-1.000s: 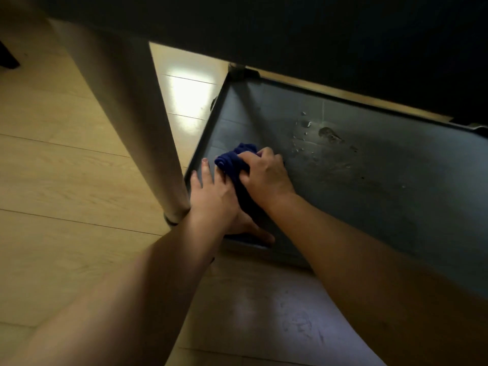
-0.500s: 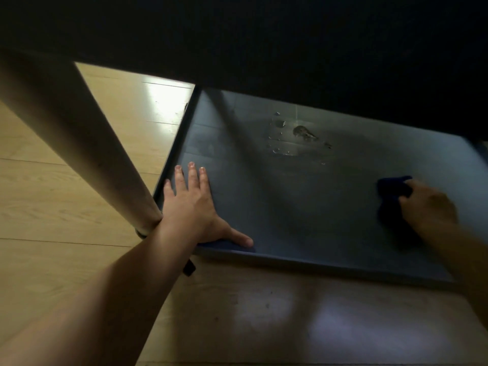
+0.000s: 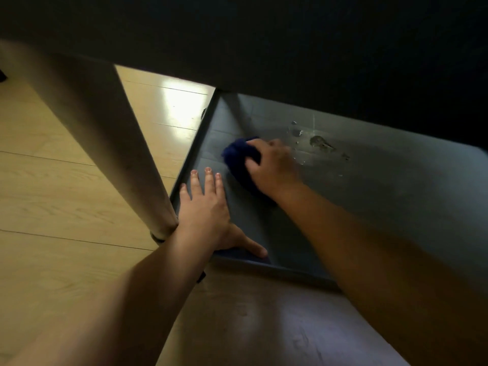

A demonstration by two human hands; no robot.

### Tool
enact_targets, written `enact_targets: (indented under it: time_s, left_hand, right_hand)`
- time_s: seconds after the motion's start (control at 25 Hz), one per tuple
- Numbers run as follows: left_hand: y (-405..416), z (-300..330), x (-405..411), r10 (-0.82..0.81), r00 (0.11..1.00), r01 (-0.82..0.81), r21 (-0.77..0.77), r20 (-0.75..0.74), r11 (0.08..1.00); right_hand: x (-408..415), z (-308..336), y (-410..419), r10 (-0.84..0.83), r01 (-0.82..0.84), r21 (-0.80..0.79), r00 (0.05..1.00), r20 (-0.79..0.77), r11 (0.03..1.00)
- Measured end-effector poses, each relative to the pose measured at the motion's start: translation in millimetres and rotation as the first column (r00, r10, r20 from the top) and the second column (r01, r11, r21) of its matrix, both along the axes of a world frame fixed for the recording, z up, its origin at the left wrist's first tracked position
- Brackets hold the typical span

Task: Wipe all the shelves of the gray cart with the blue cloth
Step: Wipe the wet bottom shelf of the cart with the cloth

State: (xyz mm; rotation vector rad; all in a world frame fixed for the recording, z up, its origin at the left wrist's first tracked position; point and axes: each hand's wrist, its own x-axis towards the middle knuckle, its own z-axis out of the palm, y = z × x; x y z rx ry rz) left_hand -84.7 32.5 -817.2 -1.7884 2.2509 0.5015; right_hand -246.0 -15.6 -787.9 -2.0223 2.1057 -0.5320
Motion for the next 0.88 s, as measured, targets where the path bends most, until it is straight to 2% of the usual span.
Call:
enact_targets:
  time_s: [0.08,0.28,0.4,0.48,0.56,0.68,0.8,0.88]
  left_hand:
    - [-3,-2,-1,0.004,1.0,-0.004,-0.013,0.024,1.0]
    - [-3,0,4,-0.003,1.0,0.002,-0.007,-0.011,1.0]
    - [-2,4,6,-0.009,1.0,0.009,0.007,0.002,1.0]
    - [-2,7,3,-0.018,1.0,0.018,0.021,0.018,1.0]
    - [-2,9,1,-0.037,0.999,0.036,0.021,0.036,0.999]
    - [-3,15,-5,-0.044,0.997,0.041,0.047,0.07,0.998]
    - [-6,25,-13,-0.078,0.986,0.071,0.05,0.148,0.996]
    - [-8,28,-18,-0.083,0.986,0.073,0.074,0.143,0.995]
  right_hand:
    - [23,-11,-18,0.01,0.002,0.099,0.993,-0.12,0.995]
    - [-31,-13,-33,0.016,-0.009,0.047,0.987,-0.161,0.999]
    - [-129,-10,-11,-0.223,0.234,0.039,0.958,-0.182,0.971]
    - [-213,-12,30,-0.44,0.469,0.064,0.861,-0.256,0.881]
    - [-264,-6,70,-0.557,0.606,0.112,0.778,-0.292,0.788]
    - [-278,8,83,-0.57,0.613,0.162,0.784,-0.246,0.773]
    - [-230,11,51,-0.523,0.528,0.047,0.848,-0.085,0.848]
    - [-173,11,19,-0.398,0.398,-0.028,0.917,0.023,0.917]
